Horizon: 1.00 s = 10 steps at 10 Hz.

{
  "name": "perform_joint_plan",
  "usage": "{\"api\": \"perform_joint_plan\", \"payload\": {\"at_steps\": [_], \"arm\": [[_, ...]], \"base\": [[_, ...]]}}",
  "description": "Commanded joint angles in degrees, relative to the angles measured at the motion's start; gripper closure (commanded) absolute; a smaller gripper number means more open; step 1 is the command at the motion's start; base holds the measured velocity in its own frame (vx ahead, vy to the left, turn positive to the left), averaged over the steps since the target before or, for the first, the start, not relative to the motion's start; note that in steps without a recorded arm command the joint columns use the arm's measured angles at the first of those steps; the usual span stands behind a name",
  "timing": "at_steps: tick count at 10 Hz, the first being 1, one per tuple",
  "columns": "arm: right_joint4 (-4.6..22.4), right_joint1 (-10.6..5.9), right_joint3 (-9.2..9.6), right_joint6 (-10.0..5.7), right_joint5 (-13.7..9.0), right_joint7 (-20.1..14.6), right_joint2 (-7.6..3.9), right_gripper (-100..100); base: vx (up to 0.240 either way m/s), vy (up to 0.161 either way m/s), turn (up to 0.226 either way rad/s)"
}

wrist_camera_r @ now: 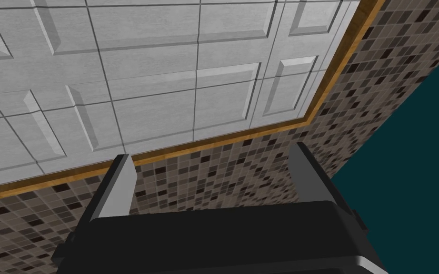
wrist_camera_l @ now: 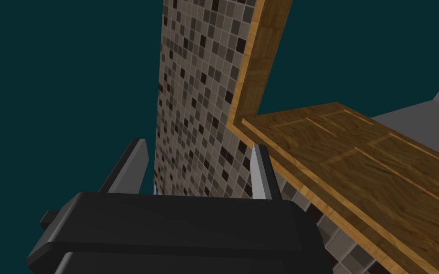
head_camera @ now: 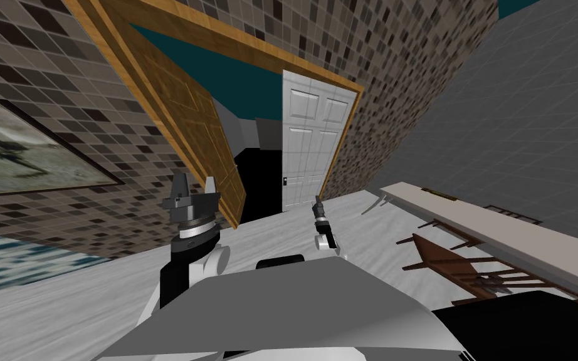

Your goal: Push the door open

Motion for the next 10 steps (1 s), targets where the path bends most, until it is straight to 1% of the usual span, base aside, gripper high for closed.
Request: {"api": "perform_joint_plan", "payload": {"at_steps": [1, 3, 10], "arm": [[1.65, -0.77, -0.12, -0.39, 0.09, -0.06, 0.06, -100], [5.51, -2.43, -0.43, -1.29, 0.34, -0.41, -0.01, -100], [18.54, -8.15, -1.48, -4.38, 1.22, -1.60, -0.09, -100]], "base": [[0.061, 0.004, 0.028], [0.071, 0.001, 0.076], [0.103, -0.002, 0.085]]}}
